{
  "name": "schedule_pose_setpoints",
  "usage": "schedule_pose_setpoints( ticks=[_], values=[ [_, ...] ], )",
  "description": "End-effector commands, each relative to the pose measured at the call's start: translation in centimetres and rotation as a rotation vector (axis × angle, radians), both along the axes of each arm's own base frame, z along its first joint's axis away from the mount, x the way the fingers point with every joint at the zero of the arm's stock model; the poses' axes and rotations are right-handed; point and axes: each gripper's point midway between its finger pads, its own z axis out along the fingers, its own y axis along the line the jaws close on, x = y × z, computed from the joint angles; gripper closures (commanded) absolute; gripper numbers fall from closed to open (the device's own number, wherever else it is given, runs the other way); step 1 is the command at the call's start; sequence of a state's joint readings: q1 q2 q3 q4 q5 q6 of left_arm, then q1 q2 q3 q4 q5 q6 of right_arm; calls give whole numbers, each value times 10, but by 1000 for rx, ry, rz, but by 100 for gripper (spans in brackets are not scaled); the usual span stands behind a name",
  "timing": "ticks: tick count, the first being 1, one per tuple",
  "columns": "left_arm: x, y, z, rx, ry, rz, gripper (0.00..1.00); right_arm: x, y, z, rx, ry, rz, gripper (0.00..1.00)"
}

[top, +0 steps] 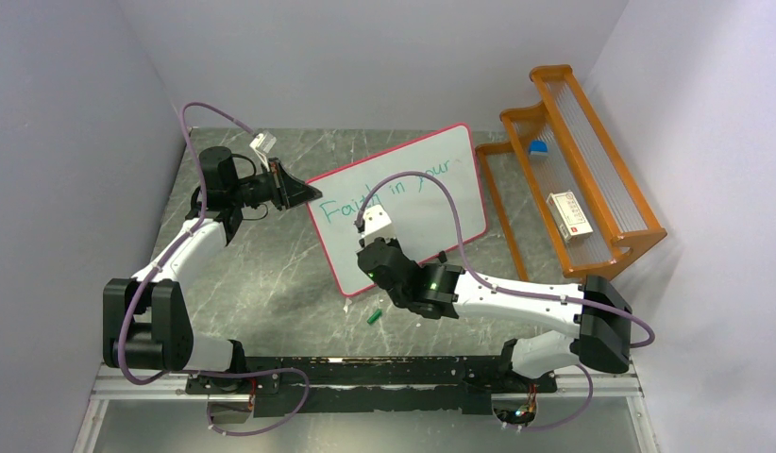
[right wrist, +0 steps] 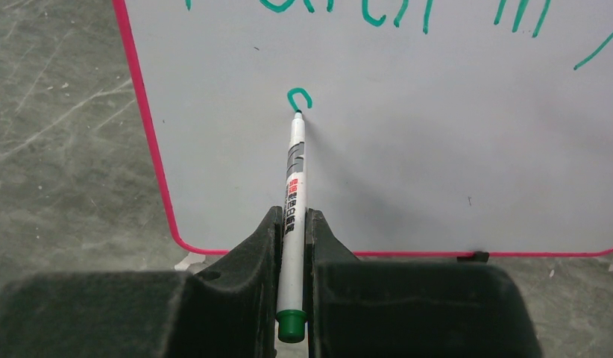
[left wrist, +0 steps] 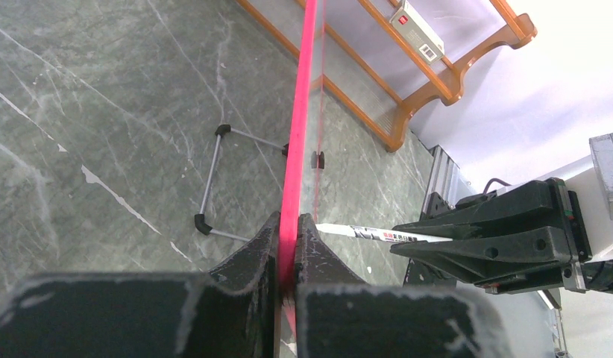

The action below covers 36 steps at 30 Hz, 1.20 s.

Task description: Write a sentence on the whiteboard

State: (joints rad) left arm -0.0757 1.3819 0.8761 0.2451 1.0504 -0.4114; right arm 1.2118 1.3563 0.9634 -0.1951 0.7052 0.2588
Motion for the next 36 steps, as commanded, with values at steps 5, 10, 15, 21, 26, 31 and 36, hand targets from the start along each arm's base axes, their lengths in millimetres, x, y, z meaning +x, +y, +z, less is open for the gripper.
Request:
schedule_pose_setpoints(
  ticks=[5,10,15,21,26,31,36],
  values=[
    [0,-1,-25,54,49,22,95,2,-16,2,-10,-3,-47,100],
    [0,-1,-25,55,49,24,95,-1,-16,-4,-16,17,-41,100],
    [0,-1,-25,54,47,23,95,-4,-13,-6,-7,32,-23,100],
    [0,-1,-25,53,47,22,95,-5,-3,-7,9,43,4,100],
    [0,-1,-24,53,46,21,95,-2,-4,-4,8,33,-16,100],
    [0,-1,-24,54,45,22,95,-2,-9,11,48,5,-22,100],
    [0,-1,-24,54,46,22,95,-1,-5,16,66,-3,-11,100]
  ],
)
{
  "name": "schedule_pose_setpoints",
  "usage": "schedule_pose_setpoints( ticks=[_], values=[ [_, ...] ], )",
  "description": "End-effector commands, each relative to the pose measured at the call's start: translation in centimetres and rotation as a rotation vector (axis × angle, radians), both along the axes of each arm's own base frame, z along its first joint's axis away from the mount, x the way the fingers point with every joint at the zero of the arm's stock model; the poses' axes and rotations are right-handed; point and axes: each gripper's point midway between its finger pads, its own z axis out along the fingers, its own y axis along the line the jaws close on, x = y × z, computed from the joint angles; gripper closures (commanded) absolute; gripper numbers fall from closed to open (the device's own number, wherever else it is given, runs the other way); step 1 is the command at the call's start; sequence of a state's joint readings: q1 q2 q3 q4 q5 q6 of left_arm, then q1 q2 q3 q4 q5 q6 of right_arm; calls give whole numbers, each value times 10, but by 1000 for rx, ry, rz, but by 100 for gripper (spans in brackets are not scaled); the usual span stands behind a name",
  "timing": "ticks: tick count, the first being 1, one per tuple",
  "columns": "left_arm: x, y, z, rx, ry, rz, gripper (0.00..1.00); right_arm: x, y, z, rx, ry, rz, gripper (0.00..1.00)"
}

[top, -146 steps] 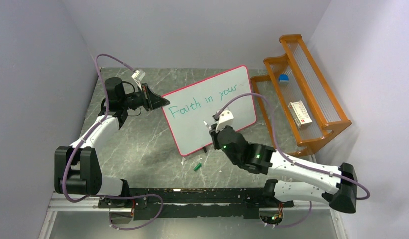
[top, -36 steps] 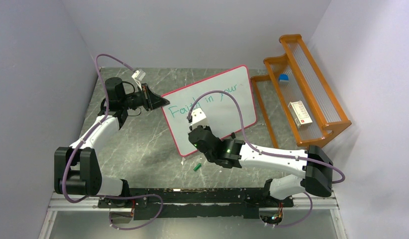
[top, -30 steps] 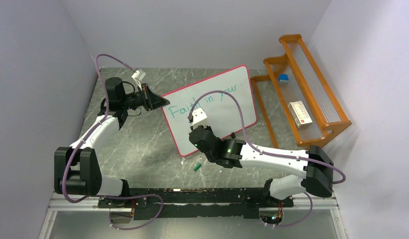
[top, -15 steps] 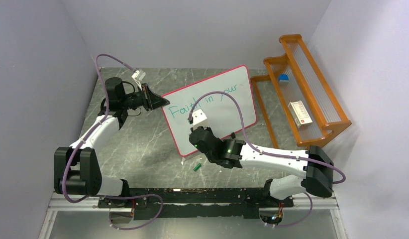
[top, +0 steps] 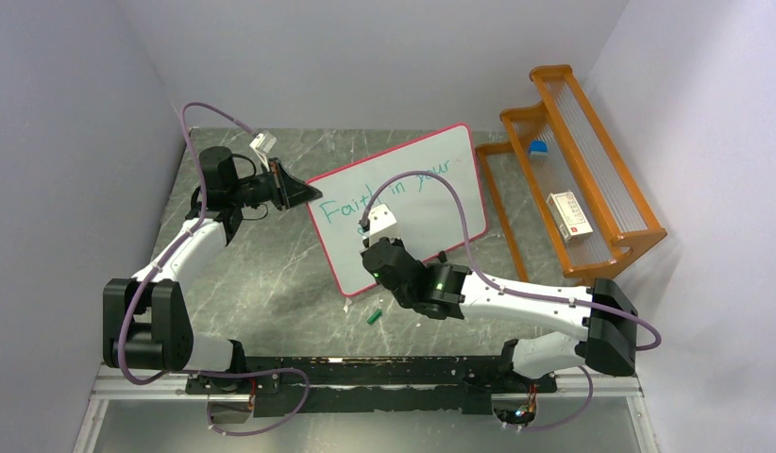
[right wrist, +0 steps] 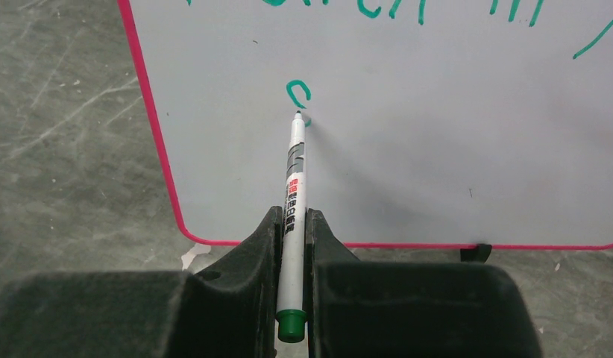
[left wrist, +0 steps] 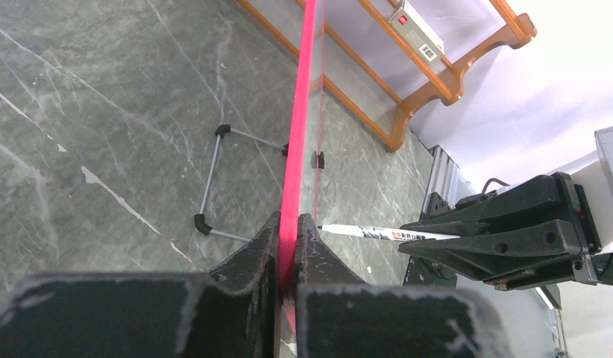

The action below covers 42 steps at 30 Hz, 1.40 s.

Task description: Write a sentence on the whiteboard

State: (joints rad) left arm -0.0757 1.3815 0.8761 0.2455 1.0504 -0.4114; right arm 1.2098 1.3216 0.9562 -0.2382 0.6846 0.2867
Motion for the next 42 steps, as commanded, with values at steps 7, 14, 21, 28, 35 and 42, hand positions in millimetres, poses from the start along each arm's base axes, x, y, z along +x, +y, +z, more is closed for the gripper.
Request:
schedule_pose_setpoints(
  ticks=[7,14,21,28,35,42],
  values=[
    [-1,-1,-24,54,46,21,95,8,4,12,38,-36,-21,100],
    [-1,-1,-24,53,46,21,95,10,5,8,21,-36,-28,100],
    [-1,-1,-25,54,48,22,95,14,3,6,13,-40,-43,100],
    [0,-1,-24,52,49,20,95,16,1,6,18,-42,-54,100],
    [0,-1,-25,52,49,21,95,17,-4,0,0,-27,-64,100],
    [0,-1,-25,52,51,21,95,12,-9,-8,-8,-2,-64,100]
  ],
)
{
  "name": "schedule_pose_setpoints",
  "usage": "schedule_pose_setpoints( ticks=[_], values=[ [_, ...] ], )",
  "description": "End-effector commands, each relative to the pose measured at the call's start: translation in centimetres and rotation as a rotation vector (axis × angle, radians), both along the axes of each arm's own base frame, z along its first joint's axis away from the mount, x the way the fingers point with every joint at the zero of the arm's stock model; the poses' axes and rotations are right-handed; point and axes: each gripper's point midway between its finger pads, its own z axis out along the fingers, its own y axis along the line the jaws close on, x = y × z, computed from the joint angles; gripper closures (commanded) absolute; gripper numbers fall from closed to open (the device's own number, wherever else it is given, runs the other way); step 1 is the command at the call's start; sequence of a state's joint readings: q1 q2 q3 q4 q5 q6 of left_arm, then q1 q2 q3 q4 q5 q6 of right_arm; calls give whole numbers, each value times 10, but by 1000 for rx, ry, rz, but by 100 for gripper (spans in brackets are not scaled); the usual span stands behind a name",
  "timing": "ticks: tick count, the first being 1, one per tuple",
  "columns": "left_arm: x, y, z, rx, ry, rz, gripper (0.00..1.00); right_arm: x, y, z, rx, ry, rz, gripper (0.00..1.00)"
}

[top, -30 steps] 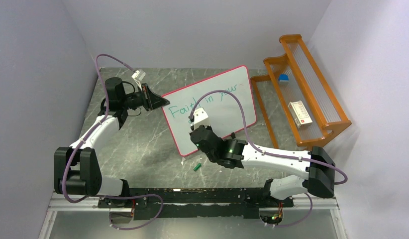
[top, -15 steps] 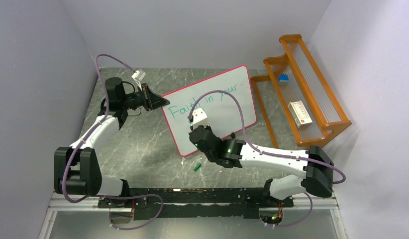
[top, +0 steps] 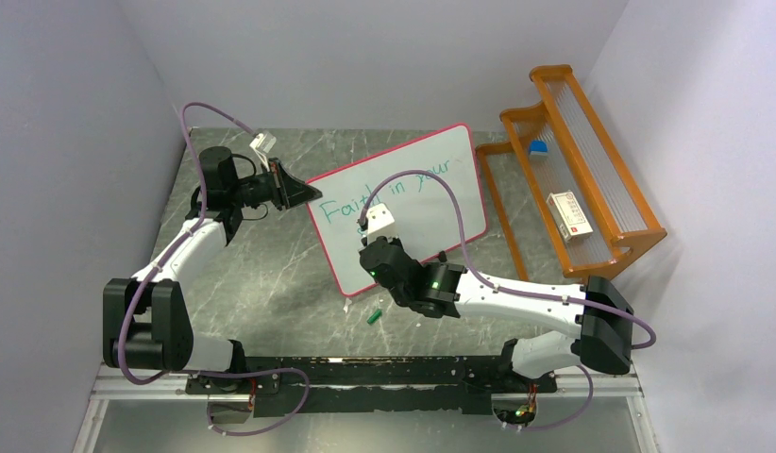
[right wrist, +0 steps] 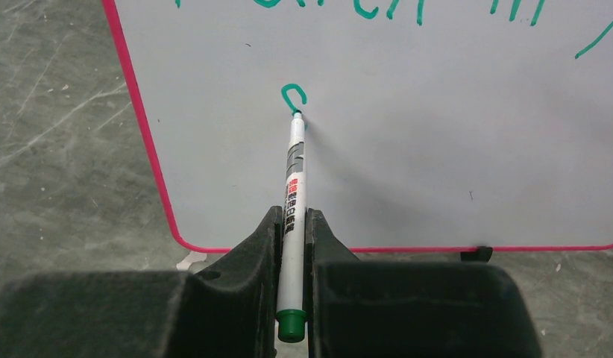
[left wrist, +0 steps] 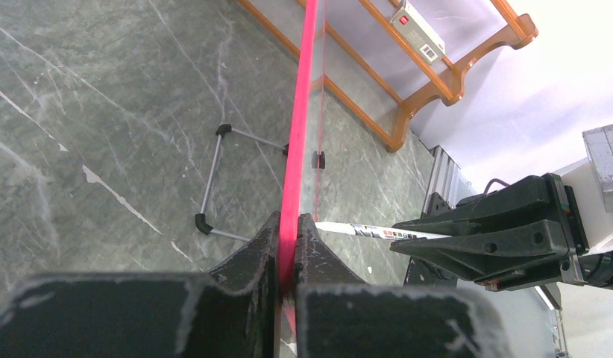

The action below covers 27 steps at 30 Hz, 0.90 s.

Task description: Write a sentence on the whiteboard

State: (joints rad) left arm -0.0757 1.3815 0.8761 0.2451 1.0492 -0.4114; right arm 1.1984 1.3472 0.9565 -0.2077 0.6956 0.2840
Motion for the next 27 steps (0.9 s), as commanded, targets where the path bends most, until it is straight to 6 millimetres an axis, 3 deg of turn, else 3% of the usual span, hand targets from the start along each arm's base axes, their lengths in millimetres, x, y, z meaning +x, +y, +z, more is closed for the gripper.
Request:
schedule_pose_setpoints(
  ticks=[1,14,27],
  values=[
    [-1,-1,-25,52,51,19,95,5,-11,-6,-9,11,-42,100],
    [0,-1,-25,53,48,21,95,-1,-17,-18,-19,45,-44,100],
    [0,-1,-26,52,51,21,95,-7,-4,-19,9,73,10,100]
  ],
)
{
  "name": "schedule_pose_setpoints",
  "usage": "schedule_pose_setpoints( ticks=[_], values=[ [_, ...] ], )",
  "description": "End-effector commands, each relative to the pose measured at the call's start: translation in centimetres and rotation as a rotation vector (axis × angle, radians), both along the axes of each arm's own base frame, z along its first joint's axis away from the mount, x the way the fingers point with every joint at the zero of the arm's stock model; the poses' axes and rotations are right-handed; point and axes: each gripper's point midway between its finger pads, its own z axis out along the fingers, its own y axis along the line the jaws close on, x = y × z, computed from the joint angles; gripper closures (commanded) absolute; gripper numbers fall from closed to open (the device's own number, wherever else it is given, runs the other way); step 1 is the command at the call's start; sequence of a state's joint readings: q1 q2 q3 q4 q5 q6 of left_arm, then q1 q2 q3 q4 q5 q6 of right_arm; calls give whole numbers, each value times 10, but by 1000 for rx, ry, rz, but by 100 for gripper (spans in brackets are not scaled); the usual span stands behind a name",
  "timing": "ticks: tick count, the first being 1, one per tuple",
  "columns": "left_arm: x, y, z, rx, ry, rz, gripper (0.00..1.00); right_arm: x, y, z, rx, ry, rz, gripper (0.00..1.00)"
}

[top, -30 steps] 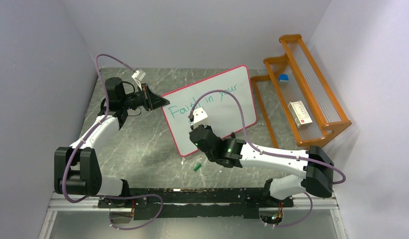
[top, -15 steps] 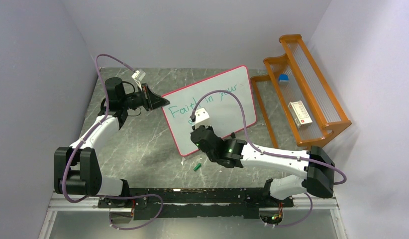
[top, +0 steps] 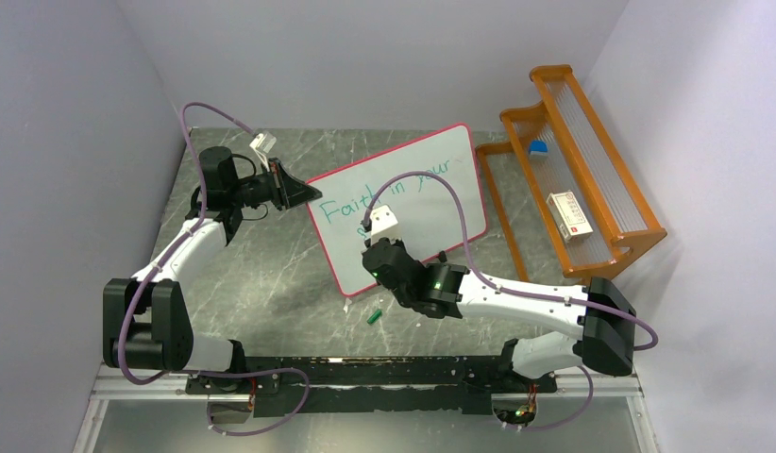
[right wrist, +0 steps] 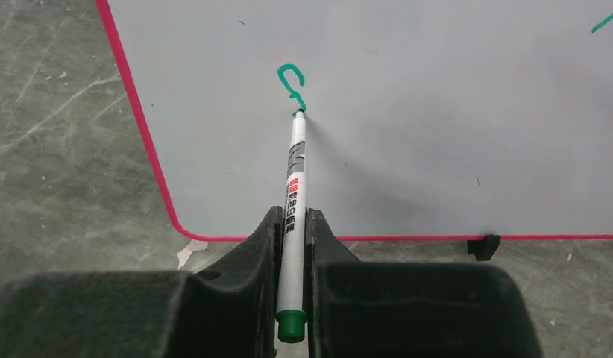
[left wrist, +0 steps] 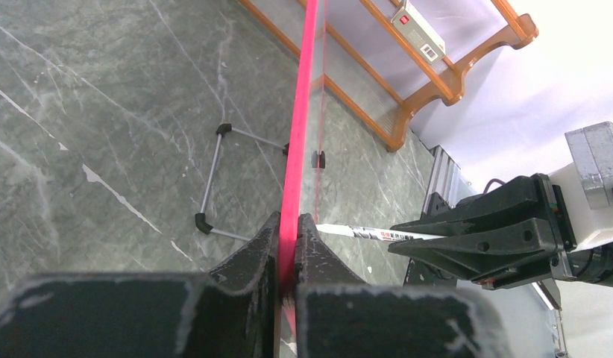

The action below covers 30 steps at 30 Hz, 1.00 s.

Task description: Write a sentence on the whiteboard

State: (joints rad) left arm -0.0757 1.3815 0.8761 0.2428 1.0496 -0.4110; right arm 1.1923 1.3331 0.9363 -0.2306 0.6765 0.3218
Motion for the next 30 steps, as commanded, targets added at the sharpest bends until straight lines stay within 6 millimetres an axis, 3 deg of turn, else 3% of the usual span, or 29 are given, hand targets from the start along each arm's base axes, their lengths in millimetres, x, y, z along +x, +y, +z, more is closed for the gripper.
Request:
schedule_pose_setpoints(
  ticks=[1,16,30],
  values=[
    [0,-1,-25,52,49,22,95,-3,3,-10,6,39,21,100],
    [0,-1,-25,51,50,22,95,-6,18,-1,39,28,50,100],
    [0,-1,-25,53,50,21,95,2,1,31,97,-56,-6,100]
  ],
)
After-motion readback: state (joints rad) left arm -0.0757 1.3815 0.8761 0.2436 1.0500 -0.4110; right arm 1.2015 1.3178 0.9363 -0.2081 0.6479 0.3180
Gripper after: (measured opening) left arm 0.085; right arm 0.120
